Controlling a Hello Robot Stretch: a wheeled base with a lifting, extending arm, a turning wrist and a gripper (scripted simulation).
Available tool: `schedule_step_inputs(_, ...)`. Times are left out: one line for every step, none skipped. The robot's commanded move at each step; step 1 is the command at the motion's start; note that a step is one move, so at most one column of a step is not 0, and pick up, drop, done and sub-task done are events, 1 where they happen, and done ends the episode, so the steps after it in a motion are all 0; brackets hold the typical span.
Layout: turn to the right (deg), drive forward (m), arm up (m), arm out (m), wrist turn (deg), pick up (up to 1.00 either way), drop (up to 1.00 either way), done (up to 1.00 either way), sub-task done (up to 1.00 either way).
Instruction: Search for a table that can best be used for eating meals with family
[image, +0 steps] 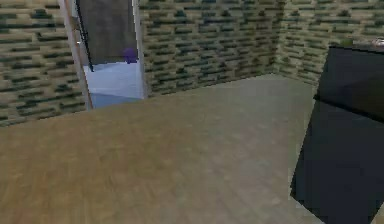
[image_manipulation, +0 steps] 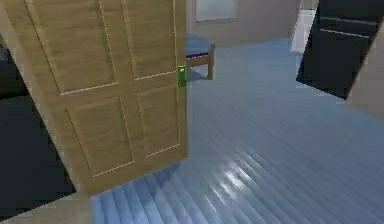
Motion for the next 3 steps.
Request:
schedule_step_inputs(45.0, 0.00, 0.00, 0.00, 0.0, 0.00, 0.00, 0.00, 0.00)
schedule_step_inputs(18.0, 0.00, 0.00, 0.00, 0.0, 0.00, 0.00, 0.00, 0.00)
schedule_step_inputs(0.0, 0.10, 0.00, 0.00, 0.0, 0.00, 0.00, 0.00, 0.00)
